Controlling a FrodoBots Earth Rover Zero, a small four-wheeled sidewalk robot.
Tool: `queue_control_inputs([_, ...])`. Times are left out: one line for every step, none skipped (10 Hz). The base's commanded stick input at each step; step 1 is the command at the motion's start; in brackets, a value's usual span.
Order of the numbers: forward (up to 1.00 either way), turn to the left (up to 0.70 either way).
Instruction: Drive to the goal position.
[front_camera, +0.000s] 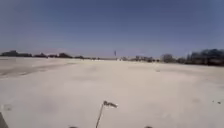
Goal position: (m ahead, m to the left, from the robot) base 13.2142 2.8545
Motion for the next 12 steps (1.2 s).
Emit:
queue_control_inputs([0.70,0.00])
queue_control_inputs([0.70,0.00])
queue_control_inputs([0.70,0.00])
queue_control_inputs([0.70,0.00])
queue_control_inputs([0.70,0.29])
queue_control_inputs([0.70,0.35])
queue_control_inputs([0.70,0.35])
queue_control_inputs([0.70,0.32])
queue_control_inputs([0.70,0.25])
queue_control_inputs([0.70,0.18])
queue_control_inputs([0.70,0.11])
queue_control_inputs([0.70,0.03])
